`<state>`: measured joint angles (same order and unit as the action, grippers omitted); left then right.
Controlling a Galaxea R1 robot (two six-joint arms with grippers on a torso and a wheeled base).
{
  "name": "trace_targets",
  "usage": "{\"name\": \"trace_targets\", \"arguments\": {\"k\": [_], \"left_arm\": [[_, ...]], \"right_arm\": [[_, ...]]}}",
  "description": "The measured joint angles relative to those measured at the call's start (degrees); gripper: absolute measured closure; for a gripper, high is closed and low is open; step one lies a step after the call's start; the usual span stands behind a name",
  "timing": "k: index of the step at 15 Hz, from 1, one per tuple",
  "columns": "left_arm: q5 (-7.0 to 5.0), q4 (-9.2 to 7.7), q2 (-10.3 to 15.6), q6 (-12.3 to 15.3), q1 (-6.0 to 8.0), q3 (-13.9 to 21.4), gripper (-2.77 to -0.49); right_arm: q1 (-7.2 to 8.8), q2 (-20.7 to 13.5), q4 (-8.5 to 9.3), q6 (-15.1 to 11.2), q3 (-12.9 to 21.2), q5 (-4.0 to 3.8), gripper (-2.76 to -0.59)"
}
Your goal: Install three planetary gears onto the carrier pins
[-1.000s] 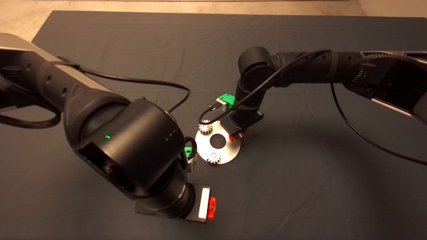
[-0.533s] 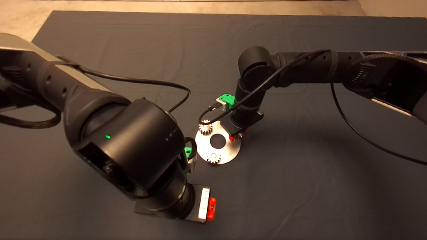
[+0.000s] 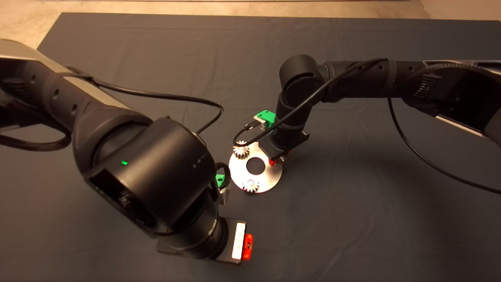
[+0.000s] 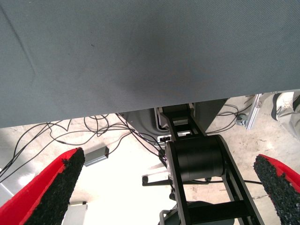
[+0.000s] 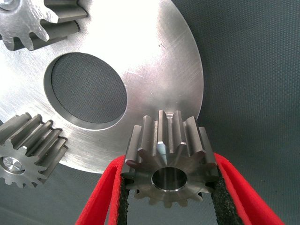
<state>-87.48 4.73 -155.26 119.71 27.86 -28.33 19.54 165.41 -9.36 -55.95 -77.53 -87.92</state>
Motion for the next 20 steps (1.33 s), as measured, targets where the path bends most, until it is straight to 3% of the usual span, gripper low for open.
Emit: {"name": "trace_targets", "arguments": {"k": [9, 15, 19, 20], "left_arm": [[0.00, -0.02, 0.00, 0.07, 0.00, 0.11, -2.62], [0.00, -0.02, 0.02, 0.08, 0.01, 0.11, -2.62], [0.00, -0.02, 0.02, 0.08, 0.00, 0.11, -2.62], [0.00, -0.02, 0.02, 0.08, 0.00, 0.11, -2.62]], "right_arm": [[0.02, 0.01, 0.00, 0.01, 0.00, -0.11, -1.16], [0.07, 0.01, 0.00, 0.01, 0.02, 0.07, -1.45], [2.27, 0.00, -0.02, 0.01, 0.17, 0.11, -1.60], [4.86, -0.09, 0.00, -0.05, 0.59, 0.13, -1.64]]}}
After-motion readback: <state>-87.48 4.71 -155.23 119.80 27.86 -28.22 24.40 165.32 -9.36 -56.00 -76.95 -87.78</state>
